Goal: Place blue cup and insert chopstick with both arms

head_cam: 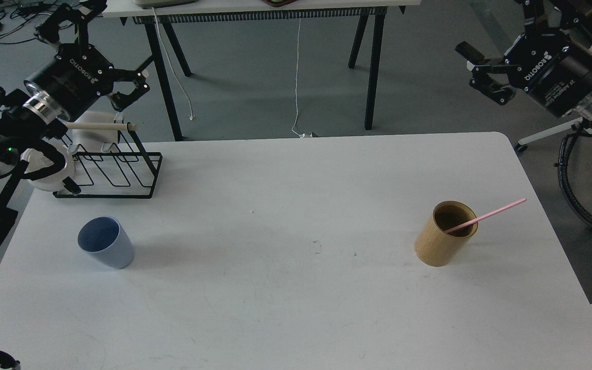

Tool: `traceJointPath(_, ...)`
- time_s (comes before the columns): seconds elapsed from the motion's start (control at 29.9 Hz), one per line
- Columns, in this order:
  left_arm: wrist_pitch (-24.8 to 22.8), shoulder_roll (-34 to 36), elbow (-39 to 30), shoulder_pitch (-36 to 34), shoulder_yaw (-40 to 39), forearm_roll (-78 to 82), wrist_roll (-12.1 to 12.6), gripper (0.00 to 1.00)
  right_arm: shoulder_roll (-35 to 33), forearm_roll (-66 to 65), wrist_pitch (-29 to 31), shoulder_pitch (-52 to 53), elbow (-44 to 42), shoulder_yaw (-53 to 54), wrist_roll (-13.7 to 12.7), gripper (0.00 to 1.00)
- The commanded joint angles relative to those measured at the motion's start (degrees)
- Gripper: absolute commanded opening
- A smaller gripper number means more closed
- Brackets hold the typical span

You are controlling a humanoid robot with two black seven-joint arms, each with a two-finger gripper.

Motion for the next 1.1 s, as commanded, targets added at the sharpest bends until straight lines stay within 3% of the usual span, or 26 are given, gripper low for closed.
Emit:
traceJointPath(0.0, 0.0, 0.0, -0.1, -0.3, 0.1, 0.1, 0.0, 1.0, 0.0, 0.0, 0.0, -0.3, 0.0, 0.1, 0.0, 0.99)
traceJointPath(0.5, 0.0, -3.9, 0.3, -2.6, -0.6, -6.6, 0.0, 1.0, 0.2, -0.5, 0.0, -1.0, -0.2, -0.5, 0.0, 0.99)
traceJointPath(0.8, 0.0, 1.6, -0.4, -4.9, -0.5, 6.2, -0.2, 1.0, 0.0, -0.5, 0.0, -1.6, -0.2, -0.5, 0.0, 0.99)
traceJointPath(0.87, 0.0, 3.8, -1.6, -4.9, -0.1, 9.6, -1.7, 1.0, 0.0, -0.5, 0.0, -1.6, -0.2, -0.4, 0.0, 0.99)
traceJointPath(1.07, 0.0, 11.6, -7.4, -2.8, 1.0, 23.7, -14.7, 1.0, 0.3, -0.6, 0.0, -1.7, -0.3, 0.0, 0.0, 0.99)
